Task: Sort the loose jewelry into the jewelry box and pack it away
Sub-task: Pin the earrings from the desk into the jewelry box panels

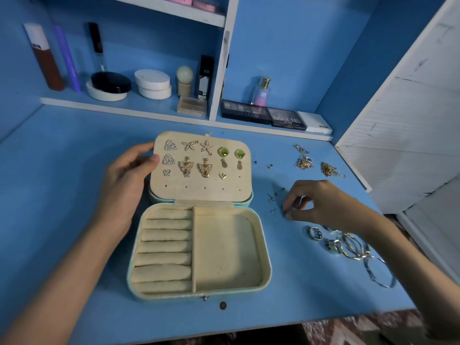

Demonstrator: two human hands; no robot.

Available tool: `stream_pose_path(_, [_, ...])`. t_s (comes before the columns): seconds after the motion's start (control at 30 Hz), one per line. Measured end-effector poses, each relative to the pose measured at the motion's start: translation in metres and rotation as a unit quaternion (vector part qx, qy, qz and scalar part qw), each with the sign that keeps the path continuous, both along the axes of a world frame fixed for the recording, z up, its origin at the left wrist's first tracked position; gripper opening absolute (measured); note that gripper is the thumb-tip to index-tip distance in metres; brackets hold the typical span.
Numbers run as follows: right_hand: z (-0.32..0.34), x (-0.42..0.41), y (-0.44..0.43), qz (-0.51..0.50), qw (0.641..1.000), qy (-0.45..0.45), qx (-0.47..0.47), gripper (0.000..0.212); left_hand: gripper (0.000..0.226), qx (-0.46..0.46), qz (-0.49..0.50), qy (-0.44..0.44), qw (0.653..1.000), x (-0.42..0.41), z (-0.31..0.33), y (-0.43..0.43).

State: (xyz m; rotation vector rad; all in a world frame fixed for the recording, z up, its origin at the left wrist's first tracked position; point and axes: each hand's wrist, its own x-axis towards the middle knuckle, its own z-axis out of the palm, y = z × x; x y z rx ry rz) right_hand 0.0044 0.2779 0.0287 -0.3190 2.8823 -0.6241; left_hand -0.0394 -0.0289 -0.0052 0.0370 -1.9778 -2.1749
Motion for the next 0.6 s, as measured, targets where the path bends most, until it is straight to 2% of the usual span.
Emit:
stream_pose_path(0.17, [-0.001, -0.001, 0.0, 0.008, 1.0, 0.01, 0.004, 0.006, 0.029, -0.01, 0.001, -0.007, 1.0, -0.002, -0.002, -0.002])
stream_pose_path(0.3, [0.003, -0.001, -0.003, -0.01, 0.999, 0.02, -0.035, 0.012, 0.028, 0.003, 0.002, -0.007, 1.0, -0.001, -0.002, -0.001])
stream_pose_path(0.5, [0.004, -0.001, -0.032, -0.032, 0.983, 0.113, -0.14, 0.009, 0.029, 0.007, 0.001, -0.003, 1.0, -0.001, -0.002, 0.0])
stream_pose_path(0.6, [0.001, -0.004, -0.053, -0.017, 0.976, 0.155, -0.151, 0.006, 0.03, 0.012, -0.001, 0.002, 1.0, 0.0, 0.0, 0.0])
